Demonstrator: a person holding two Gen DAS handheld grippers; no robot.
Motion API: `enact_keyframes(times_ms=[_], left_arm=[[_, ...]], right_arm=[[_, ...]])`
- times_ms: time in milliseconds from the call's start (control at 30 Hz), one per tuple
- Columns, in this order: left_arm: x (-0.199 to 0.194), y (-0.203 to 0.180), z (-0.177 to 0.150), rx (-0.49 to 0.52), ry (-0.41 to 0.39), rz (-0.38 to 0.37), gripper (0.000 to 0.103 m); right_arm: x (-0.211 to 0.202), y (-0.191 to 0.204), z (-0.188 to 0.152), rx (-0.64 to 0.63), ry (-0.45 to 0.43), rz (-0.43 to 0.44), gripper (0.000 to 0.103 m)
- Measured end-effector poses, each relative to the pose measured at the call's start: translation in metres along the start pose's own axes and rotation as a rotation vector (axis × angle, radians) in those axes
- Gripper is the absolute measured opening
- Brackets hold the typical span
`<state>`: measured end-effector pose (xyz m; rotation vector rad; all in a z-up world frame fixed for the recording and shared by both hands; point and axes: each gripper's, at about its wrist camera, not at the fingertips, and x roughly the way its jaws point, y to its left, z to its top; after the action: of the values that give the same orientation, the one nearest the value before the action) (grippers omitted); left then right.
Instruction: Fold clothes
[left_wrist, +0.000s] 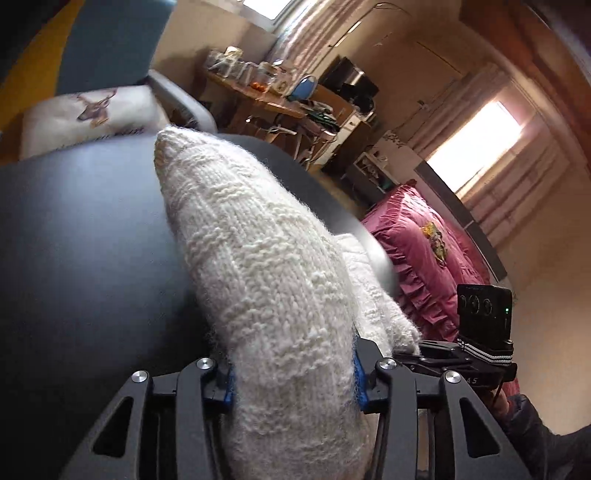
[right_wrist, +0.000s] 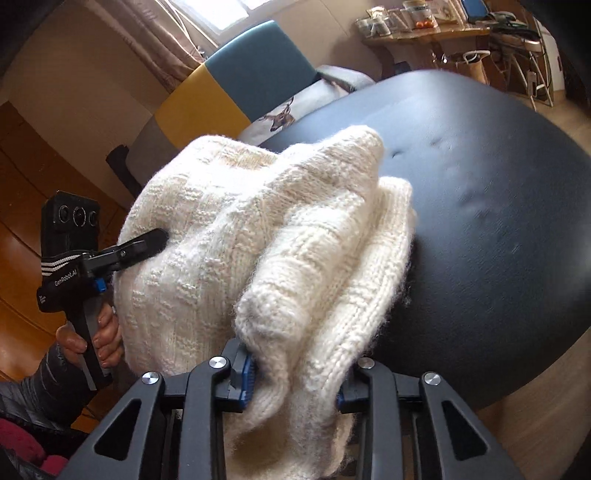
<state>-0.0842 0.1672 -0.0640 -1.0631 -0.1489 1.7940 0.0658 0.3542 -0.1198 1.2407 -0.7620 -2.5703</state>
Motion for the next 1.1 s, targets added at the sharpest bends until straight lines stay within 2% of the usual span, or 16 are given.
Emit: enact_keyframes(times_ms=[133, 233, 333, 400, 433, 500, 733, 900, 1000, 1067, 1100], left_arm=[[0.037, -0.030, 0.053, 0.079, -0.003, -0.052, 0.046], [0.082, -0.042, 0.085, 0.129, 0.034, -0.042, 0.046], [0.141, -0.034, 0.092, 0.152, 0.152, 0.034, 0.048], [0.175, -0.023, 0.093, 0.149, 0.221, 0.077, 0.049], [0.180, -0.015, 0.092, 0.126, 0.227, 0.082, 0.056], [0.192, 0.002, 0.091, 0.081, 0.239, 0.092, 0.060], [0.189, 0.002, 0.098, 0.063, 0.228, 0.112, 0.066], [0.163, -0.010, 0.089, 0.102, 0.163, 0.188, 0.067], [0.143, -0.017, 0.087, 0.120, 0.104, 0.234, 0.070], [0.124, -0.020, 0.085, 0.104, 0.055, 0.226, 0.071], [0.114, -0.021, 0.084, 0.095, 0.033, 0.212, 0.071]], right_arm=[[-0.042, -0.028, 0.035, 0.003, -0.106, -0.087, 0.031], [-0.041, -0.062, 0.045, 0.064, -0.099, -0.136, 0.031], [-0.034, -0.099, 0.052, 0.135, -0.077, -0.182, 0.031], [-0.012, -0.121, 0.044, 0.186, -0.037, -0.207, 0.032], [-0.008, -0.129, 0.040, 0.209, -0.043, -0.195, 0.035], [-0.012, -0.142, 0.035, 0.249, -0.099, -0.136, 0.035], [-0.014, -0.135, 0.029, 0.222, -0.120, -0.155, 0.041], [-0.033, -0.125, 0.032, 0.204, -0.132, -0.202, 0.047], [-0.056, -0.108, 0.033, 0.115, -0.163, -0.306, 0.047], [-0.073, -0.085, 0.034, -0.012, -0.221, -0.381, 0.047], [-0.077, -0.071, 0.038, -0.093, -0.235, -0.378, 0.047]])
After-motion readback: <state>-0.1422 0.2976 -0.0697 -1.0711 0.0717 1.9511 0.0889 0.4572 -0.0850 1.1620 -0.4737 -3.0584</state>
